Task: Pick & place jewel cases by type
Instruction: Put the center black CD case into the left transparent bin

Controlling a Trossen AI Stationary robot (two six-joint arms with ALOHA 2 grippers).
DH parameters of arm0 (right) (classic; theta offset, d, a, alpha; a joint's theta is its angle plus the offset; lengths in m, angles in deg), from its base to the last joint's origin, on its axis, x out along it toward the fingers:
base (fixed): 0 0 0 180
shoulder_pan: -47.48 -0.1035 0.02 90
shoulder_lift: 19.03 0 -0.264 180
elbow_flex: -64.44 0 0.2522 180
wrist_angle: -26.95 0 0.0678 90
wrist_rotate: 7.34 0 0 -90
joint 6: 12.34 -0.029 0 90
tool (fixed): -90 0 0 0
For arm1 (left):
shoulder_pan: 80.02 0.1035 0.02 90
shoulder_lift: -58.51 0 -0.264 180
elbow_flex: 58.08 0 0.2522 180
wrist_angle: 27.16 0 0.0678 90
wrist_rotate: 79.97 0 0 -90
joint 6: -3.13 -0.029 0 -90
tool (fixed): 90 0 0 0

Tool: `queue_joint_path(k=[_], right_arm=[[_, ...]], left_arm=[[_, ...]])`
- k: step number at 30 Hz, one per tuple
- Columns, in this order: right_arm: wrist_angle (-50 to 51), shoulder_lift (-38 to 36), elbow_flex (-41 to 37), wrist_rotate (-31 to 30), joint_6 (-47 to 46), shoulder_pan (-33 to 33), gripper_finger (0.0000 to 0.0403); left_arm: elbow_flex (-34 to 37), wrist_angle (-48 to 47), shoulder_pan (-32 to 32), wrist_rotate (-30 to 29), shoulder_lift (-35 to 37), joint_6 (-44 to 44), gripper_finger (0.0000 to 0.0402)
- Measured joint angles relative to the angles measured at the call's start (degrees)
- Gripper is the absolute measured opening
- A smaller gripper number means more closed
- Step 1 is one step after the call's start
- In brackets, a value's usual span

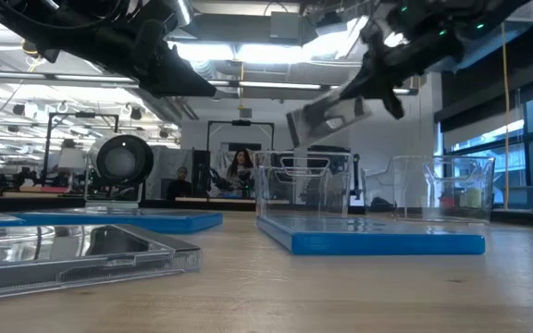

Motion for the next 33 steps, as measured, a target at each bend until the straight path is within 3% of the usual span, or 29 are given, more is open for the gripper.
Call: queue_joint_path(k=[16, 33], right_arm=[[-1.3, 20.4, 8.2, 1.4, -0.7, 2.1, 0.0034], [-2.1, 29.7, 11.6, 1.8, -3.2, 2.1, 0.0049]], left_arm=[[0.0, -0.9, 0.0, 0.0, 0.0, 3.0, 0.0006], [0.0, -0.9, 0.0, 0.2, 0.0, 3.1, 0.0005]])
